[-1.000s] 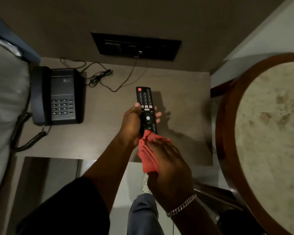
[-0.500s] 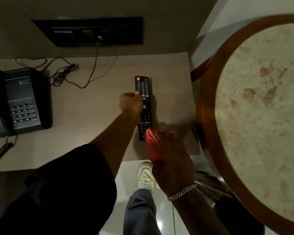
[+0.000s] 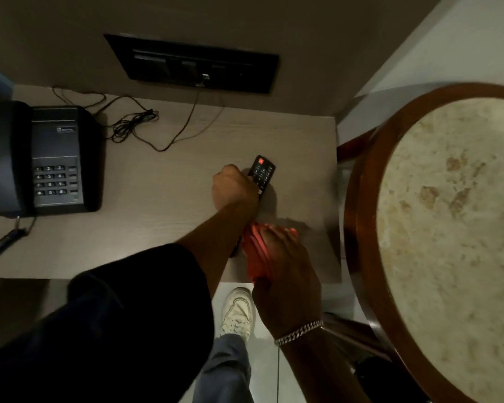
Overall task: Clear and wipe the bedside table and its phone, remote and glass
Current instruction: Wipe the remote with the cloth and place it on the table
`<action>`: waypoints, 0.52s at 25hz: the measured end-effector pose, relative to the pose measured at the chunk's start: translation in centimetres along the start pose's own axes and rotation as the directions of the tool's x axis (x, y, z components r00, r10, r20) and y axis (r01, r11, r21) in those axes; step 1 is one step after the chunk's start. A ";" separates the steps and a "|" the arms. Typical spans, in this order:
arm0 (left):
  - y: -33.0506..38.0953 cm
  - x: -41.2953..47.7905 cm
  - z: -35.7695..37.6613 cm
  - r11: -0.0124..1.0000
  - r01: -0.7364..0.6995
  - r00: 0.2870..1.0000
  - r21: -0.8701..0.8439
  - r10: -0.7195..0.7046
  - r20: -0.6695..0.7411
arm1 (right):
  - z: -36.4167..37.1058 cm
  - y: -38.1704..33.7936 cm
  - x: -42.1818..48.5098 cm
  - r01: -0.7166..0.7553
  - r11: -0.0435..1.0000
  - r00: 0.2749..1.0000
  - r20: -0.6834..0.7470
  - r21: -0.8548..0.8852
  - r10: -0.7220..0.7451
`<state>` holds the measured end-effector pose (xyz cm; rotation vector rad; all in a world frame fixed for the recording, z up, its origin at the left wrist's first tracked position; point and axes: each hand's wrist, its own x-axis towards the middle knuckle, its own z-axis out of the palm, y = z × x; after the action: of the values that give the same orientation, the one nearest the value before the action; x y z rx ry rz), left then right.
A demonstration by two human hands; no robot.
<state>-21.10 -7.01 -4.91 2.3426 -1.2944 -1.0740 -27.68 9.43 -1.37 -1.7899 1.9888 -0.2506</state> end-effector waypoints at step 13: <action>-5.4 0.7 -4.2 0.968 -0.060 0.996 -0.245 0.075 0.055 | 1.2 -2.7 -1.2 0.130 0.991 0.990 -0.047 -0.037 -0.131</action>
<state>-14.55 -4.99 -5.17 2.0860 -1.1801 -1.2193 -24.66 10.37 -1.00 -1.9563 1.9226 -0.3071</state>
